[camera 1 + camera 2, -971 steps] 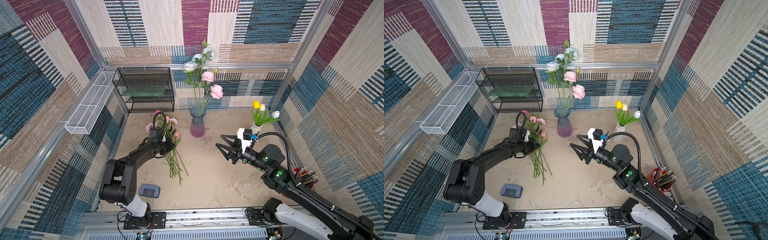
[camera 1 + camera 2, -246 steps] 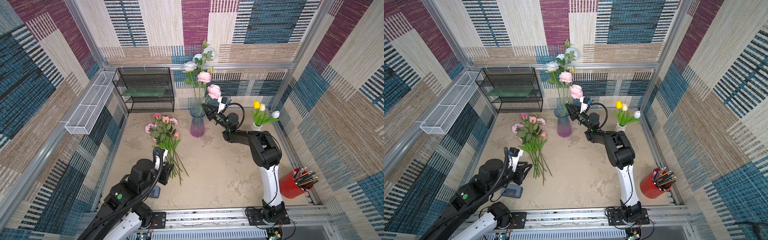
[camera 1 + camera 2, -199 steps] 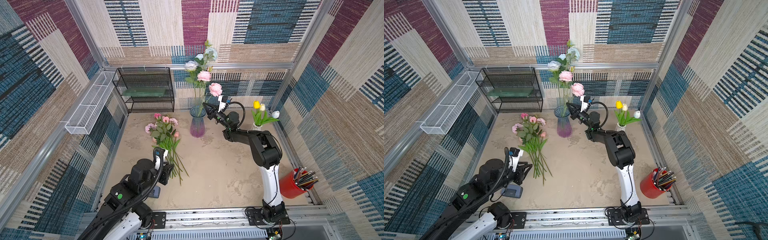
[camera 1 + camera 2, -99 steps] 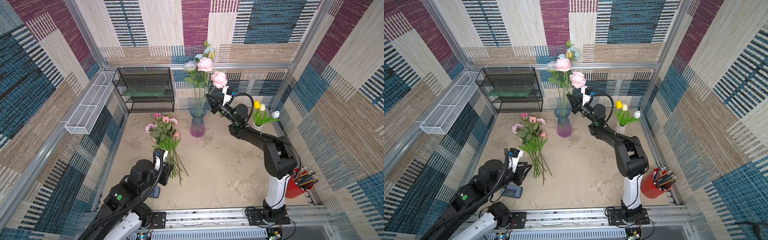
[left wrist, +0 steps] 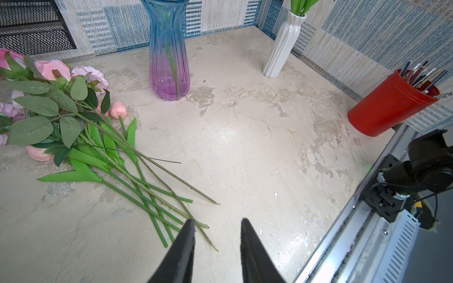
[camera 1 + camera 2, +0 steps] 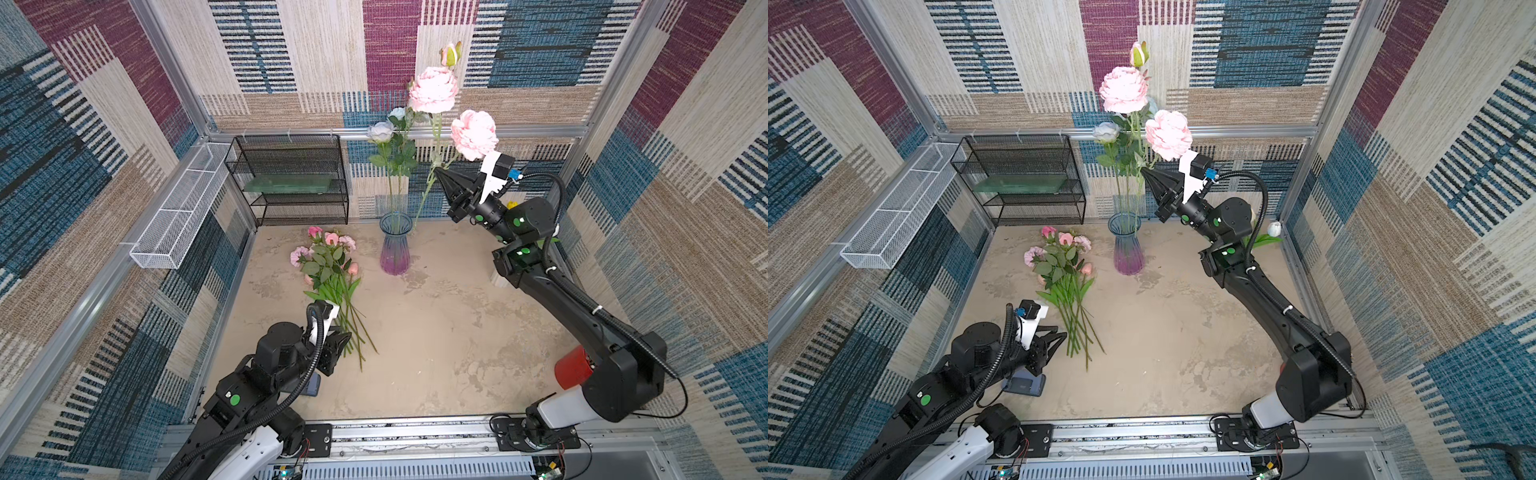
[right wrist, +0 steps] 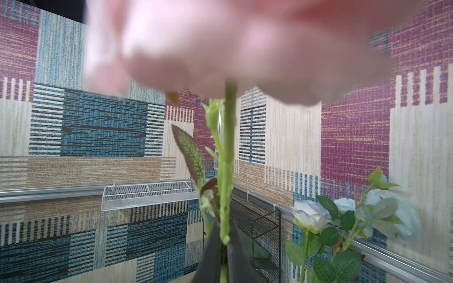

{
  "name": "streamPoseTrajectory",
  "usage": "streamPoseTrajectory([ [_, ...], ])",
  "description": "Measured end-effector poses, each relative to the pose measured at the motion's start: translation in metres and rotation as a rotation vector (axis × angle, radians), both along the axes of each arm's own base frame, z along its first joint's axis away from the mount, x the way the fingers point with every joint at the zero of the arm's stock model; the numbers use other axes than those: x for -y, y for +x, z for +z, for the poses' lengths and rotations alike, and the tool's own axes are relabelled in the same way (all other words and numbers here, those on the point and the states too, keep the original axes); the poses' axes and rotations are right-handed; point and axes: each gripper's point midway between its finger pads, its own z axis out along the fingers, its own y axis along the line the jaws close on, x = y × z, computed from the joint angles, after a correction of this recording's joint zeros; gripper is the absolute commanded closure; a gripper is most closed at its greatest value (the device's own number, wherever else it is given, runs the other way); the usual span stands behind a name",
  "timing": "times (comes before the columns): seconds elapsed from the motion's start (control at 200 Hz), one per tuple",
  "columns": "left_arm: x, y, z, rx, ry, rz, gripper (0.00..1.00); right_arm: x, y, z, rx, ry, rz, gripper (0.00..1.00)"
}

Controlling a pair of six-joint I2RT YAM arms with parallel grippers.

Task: Pick out pink flowers from the vase
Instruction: Pick up the flower from the vase.

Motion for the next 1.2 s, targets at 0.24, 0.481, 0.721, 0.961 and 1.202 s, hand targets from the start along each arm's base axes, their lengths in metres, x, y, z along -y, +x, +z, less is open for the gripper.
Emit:
streamPoseTrajectory([
  [0.24, 0.013, 0.004, 0.025, 0.038, -0.037, -0.049, 0.53, 0.006, -0.062, -0.015, -0.011, -0.011, 0.048, 0.98],
  [0.481, 0.048, 0.016, 0.053, 0.071, -0.071, -0.186, 0.46, -0.001, -0.103, -0.062, -0.112, -0.015, 0.139, 0.98],
  [0.721, 0.088, 0.026, 0.071, 0.117, -0.073, -0.364, 0.45, 0.008, -0.12, -0.102, -0.239, 0.026, 0.159, 0.97],
  [0.961, 0.121, 0.028, 0.083, 0.18, -0.071, -0.539, 0.43, 0.017, -0.124, -0.118, -0.347, 0.111, 0.17, 0.97],
  [1.202, 0.15, 0.026, 0.09, 0.209, -0.135, -0.657, 0.42, 0.017, -0.125, -0.123, -0.387, 0.15, 0.183, 0.97],
])
